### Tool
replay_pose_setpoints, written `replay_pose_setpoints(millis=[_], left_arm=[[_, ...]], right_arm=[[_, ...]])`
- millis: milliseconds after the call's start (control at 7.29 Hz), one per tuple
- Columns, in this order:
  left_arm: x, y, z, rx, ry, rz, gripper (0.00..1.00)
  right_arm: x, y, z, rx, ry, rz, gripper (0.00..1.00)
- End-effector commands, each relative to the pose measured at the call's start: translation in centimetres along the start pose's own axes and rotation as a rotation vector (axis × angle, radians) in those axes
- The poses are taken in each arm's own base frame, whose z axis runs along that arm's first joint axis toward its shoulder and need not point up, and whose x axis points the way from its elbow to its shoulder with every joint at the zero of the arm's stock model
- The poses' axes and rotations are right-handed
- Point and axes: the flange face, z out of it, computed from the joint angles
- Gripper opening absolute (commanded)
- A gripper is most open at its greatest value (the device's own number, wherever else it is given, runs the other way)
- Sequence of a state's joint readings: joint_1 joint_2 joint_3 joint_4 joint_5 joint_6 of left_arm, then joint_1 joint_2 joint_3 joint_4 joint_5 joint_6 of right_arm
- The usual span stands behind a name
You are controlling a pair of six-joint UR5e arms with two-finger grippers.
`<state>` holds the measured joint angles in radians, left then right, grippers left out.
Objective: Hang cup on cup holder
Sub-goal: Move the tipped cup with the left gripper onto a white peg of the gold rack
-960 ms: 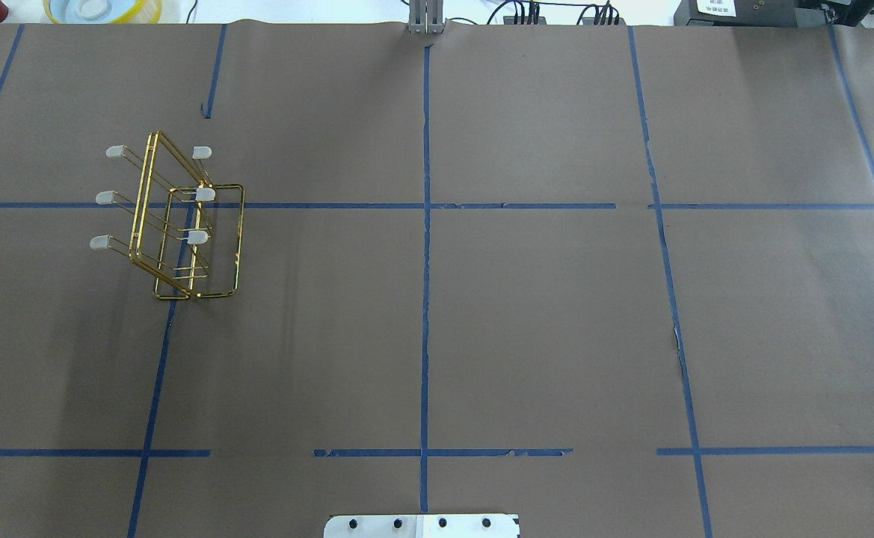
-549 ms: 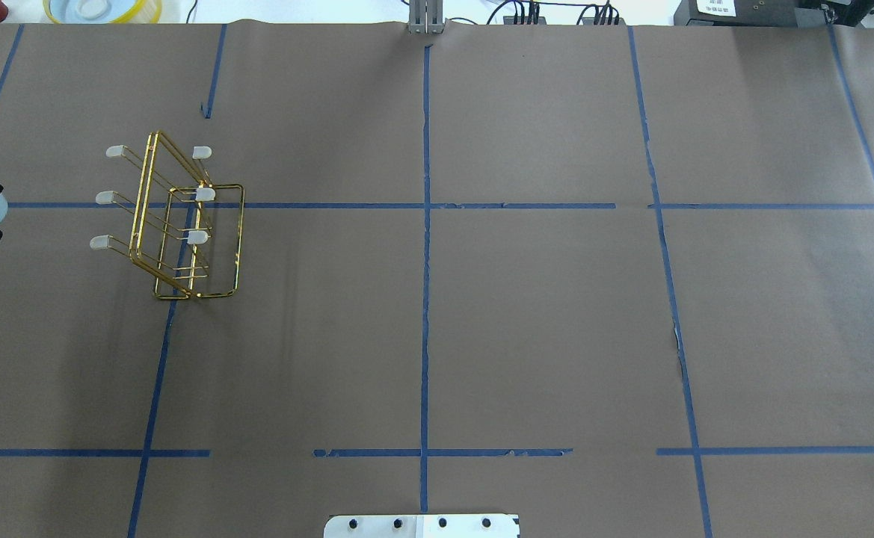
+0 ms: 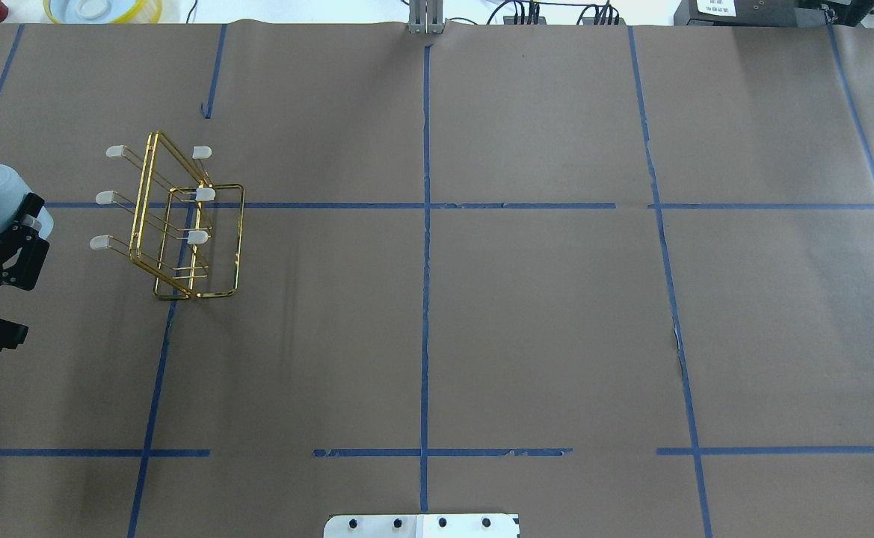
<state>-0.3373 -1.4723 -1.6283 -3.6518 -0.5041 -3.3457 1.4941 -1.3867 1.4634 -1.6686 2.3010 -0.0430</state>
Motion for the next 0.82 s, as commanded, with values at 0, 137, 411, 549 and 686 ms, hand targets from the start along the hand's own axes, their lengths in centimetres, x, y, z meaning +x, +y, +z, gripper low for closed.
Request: replay_pose_setpoints(millis=[0, 137, 411, 549, 686], left_arm=[[-3.6, -1.4, 0.7, -0.008, 0.036, -0.064, 0.0], [-4.2, -1.7, 0.7, -0.01, 0.055, -0.073, 0.0], [-4.8, -2.2, 0.5, -0.003, 0.051, -0.086, 0.0], [-5.0, -2.4, 0.6, -0.002, 0.051, -0.086, 0.0], [-5.1, -2.7, 0.7, 0.0, 0.05, -0.083, 0.0]], right_arm=[[-0.1, 0.0, 0.1, 0.0, 0.0, -0.002, 1.0], [0.0, 0.0, 0.0, 0.001, 0.0, -0.001, 1.0], [0.0, 0.0, 0.0, 0.0, 0.0, 0.0, 1.0], [0.0, 0.0, 0.0, 0.001, 0.0, -0.001, 1.0], [-0.1, 0.0, 0.1, 0.0, 0.0, -0.002, 1.0]])
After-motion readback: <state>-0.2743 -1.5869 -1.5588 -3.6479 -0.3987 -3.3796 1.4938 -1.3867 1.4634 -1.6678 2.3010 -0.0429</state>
